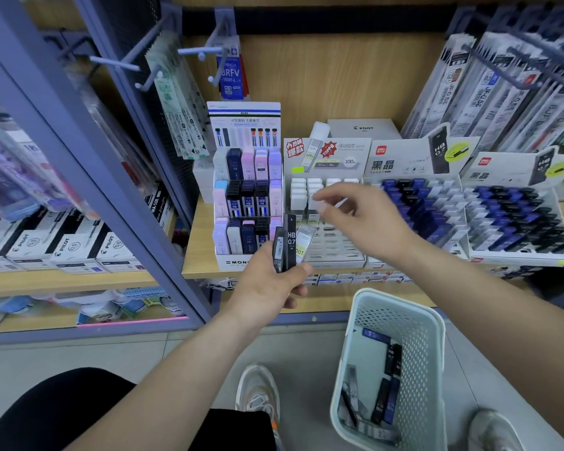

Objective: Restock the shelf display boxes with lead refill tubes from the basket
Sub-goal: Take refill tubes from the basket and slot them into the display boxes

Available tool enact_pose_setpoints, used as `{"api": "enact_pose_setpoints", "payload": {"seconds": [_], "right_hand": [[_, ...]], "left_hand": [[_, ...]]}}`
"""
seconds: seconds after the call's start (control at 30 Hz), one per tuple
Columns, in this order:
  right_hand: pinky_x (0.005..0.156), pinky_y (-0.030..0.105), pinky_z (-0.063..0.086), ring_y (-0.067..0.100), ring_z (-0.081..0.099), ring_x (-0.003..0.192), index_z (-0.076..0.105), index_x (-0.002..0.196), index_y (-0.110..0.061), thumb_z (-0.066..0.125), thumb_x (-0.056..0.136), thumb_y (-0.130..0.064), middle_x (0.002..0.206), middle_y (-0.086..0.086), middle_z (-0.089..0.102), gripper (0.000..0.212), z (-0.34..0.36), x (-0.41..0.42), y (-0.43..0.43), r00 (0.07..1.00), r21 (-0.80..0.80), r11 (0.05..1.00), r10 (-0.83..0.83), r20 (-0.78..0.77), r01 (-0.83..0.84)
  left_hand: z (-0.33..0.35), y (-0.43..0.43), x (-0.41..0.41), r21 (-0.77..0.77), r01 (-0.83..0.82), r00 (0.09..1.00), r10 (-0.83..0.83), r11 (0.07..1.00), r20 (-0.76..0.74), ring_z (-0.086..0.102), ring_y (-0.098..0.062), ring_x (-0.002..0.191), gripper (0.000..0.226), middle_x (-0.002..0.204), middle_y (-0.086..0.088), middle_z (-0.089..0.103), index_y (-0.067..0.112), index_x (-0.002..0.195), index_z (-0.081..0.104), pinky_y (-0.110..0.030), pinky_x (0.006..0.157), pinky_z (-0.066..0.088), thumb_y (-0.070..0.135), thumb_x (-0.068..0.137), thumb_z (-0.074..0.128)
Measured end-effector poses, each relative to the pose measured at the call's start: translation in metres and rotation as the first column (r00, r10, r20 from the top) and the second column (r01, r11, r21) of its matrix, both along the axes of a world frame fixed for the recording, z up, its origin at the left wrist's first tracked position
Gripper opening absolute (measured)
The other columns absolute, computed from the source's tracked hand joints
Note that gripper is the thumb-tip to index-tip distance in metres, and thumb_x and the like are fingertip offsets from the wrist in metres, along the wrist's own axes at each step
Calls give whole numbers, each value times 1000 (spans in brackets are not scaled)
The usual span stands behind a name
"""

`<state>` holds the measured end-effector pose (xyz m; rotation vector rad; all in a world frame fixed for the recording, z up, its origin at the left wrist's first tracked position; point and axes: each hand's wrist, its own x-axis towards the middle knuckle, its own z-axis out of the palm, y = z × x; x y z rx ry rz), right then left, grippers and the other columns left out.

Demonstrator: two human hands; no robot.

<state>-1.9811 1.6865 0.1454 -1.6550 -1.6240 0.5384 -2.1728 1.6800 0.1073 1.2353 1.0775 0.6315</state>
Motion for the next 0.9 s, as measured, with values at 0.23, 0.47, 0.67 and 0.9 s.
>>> {"api": "enact_pose_setpoints", "payload": {"seconds": [0.23,0.47,0.67,0.9], "right_hand": [[75,15,45,-3,60,77,72,89,-18,71,91,-15,88,-9,71,4,1,-16,-7,954,-93,971,194,-227,-219],[82,24,52,9,65,86,71,94,-24,81,81,-12,92,-4,73,20,-5,-1,-20,942,-93,990,73,-328,-109],[68,25,55,13,66,77,73,96,-26,79,82,-10,93,-2,73,22,-3,16,-46,939,-101,995,-51,-341,17],[65,25,58,22,68,66,69,94,-9,79,79,-2,76,9,71,19,20,54,-76,856,-169,978,-193,-480,126]], "left_hand": [[4,-6,9,45,84,996,-84,995,-5,52,-13,56,22,81,-6,60,11,107,54,-27,47,40,16,93,69],[4,-9,9,56,127,992,-125,990,-31,51,-11,56,20,84,-2,69,15,107,58,-25,48,40,23,93,70],[3,-10,18,99,123,991,-117,987,-69,44,-10,51,17,75,1,62,21,97,61,-19,43,37,28,89,75],[13,-12,47,159,109,994,-106,981,-31,46,-12,52,19,54,13,55,21,98,61,-22,43,36,29,88,75]]}}
